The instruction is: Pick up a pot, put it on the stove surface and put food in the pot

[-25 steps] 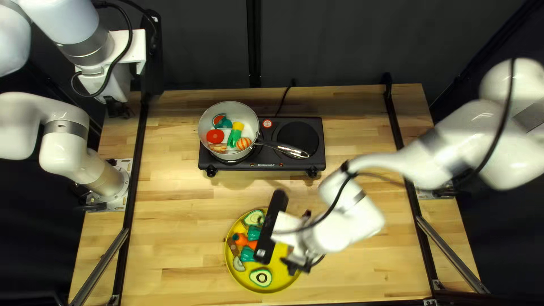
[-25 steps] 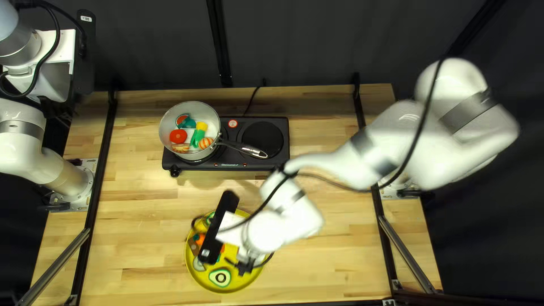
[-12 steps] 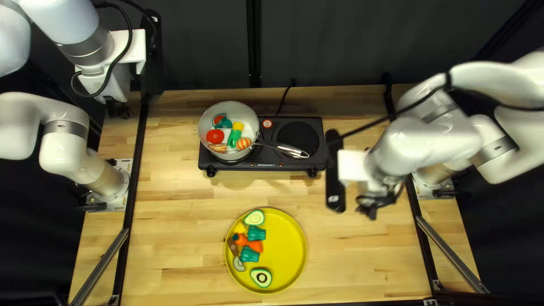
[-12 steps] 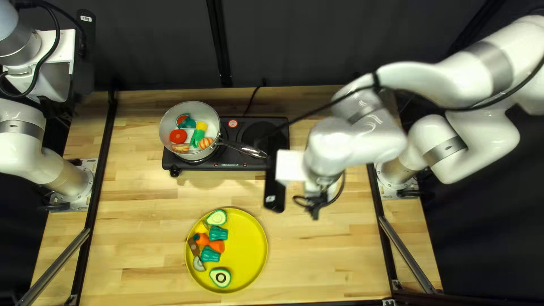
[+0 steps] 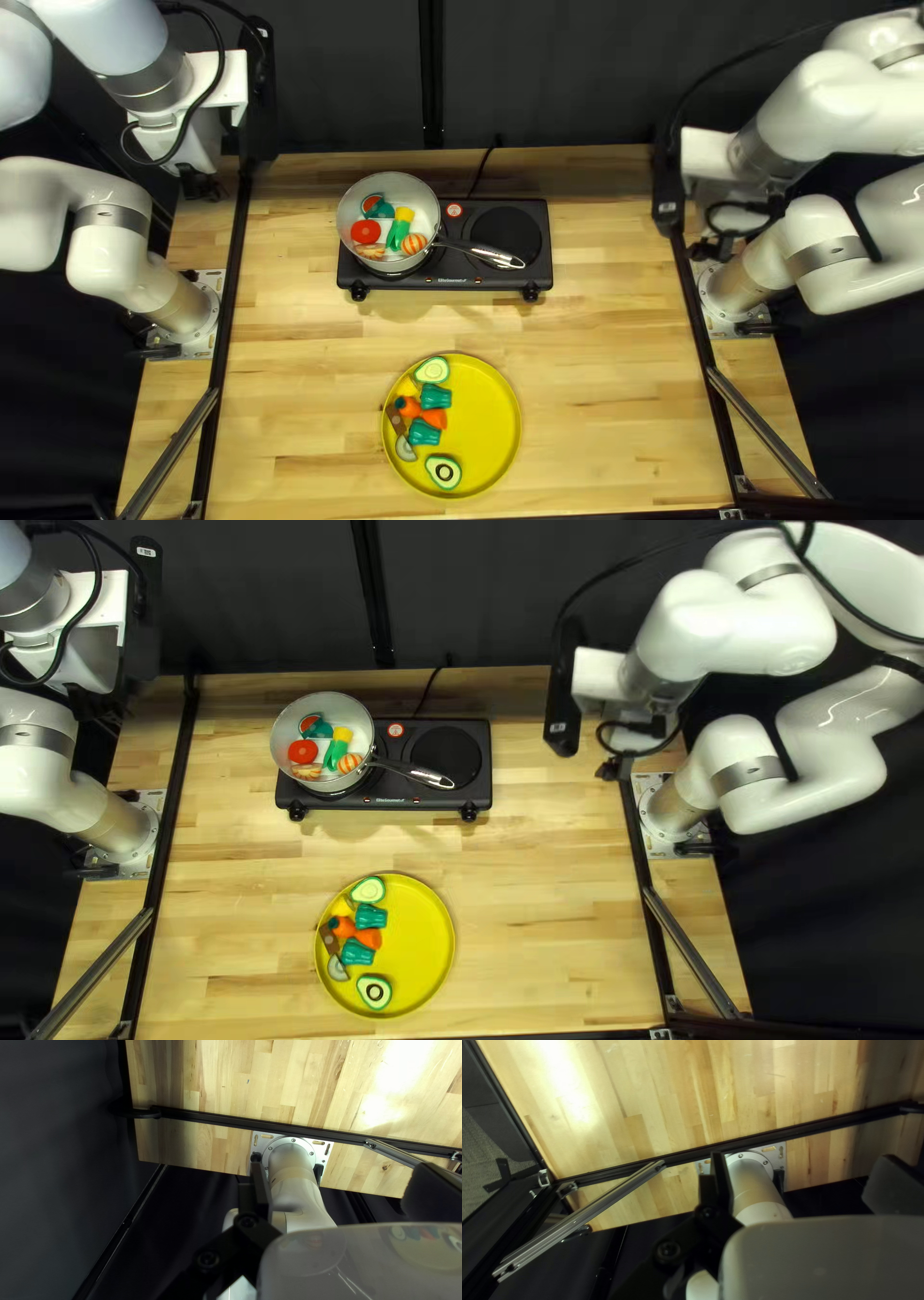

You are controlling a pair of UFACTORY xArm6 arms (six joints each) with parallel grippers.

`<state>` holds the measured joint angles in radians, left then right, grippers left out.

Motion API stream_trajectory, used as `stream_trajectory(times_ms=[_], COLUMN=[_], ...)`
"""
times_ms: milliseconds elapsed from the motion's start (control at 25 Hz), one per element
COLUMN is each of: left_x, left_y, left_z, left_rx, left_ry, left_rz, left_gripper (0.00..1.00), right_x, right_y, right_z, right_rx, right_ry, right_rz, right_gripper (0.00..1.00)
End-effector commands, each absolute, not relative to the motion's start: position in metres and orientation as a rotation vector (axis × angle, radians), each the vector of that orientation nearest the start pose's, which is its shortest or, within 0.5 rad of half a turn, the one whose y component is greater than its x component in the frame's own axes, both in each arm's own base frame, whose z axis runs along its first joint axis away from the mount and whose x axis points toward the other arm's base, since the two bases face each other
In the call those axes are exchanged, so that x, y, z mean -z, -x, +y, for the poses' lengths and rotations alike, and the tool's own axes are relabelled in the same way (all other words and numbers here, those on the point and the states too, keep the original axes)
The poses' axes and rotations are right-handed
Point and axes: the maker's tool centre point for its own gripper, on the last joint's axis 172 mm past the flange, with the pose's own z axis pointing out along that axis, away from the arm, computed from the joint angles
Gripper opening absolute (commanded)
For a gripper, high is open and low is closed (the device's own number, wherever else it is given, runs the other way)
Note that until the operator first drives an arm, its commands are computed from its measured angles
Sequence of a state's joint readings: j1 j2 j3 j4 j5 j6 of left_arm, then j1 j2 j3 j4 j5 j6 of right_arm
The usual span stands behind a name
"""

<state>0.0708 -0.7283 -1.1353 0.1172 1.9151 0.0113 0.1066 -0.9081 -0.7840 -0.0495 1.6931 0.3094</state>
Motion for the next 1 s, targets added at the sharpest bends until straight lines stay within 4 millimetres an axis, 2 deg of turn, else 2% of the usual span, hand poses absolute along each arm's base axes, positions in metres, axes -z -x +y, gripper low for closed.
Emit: stream_trajectory(times_ms=[40,80,120,160,200,240,280,360,400,440,480,520,560,1000], left_x=[-0.418,-0.422,-0.412,-0.404,-0.378,-0.368,-0.341,-0.31,-0.289,-0.279,-0.258,-0.24,-0.228,-0.228], left_y=[-0.216,-0.22,-0.232,-0.238,-0.249,-0.252,-0.257,-0.261,-0.271,-0.279,-0.297,-0.308,-0.313,-0.313], left_z=[0.044,0.033,0.003,-0.016,-0.059,-0.074,-0.109,-0.15,-0.18,-0.196,-0.229,-0.249,-0.257,-0.257], left_rx=[-0.089,-0.098,-0.11,-0.117,-0.125,-0.126,-0.116,-0.067,-0.026,-0.01,0.014,0.033,0.053,0.053], left_ry=[3.033,3.023,3.013,3.008,3.003,3.002,3.013,3.037,3.054,3.065,3.092,3.119,3.148,3.148], left_rz=[-0.152,-0.151,-0.163,-0.172,-0.194,-0.204,-0.22,-0.229,-0.232,-0.225,-0.205,-0.195,-0.202,-0.202], left_gripper=[1.0,1.0,1.0,1.0,1.0,1.0,1.0,1.0,1.0,1.0,1.0,1.0,1.0,1.0], right_x=[-0.334,-0.334,-0.334,-0.334,-0.334,-0.334,-0.334,-0.334,-0.334,-0.334,-0.334,-0.334,-0.334,-0.334], right_y=[-0.215,-0.215,-0.215,-0.215,-0.215,-0.215,-0.215,-0.215,-0.215,-0.215,-0.215,-0.215,-0.215,-0.215], right_z=[0.009,0.009,0.009,0.009,0.009,0.009,0.009,0.009,0.009,0.009,0.009,0.009,0.009,0.009], right_rx=[0.015,0.015,0.015,0.015,0.015,0.015,0.015,0.015,0.015,0.015,0.015,0.015,0.015,0.015], right_ry=[3.173,3.173,3.173,3.173,3.173,3.173,3.173,3.173,3.173,3.173,3.173,3.173,3.173,3.173], right_rz=[0.332,0.332,0.332,0.332,0.332,0.332,0.332,0.332,0.332,0.332,0.332,0.332,0.332,0.332], right_gripper=[1.0,1.0,1.0,1.0,1.0,1.0,1.0,1.0,1.0,1.0,1.0,1.0,1.0,1.0])
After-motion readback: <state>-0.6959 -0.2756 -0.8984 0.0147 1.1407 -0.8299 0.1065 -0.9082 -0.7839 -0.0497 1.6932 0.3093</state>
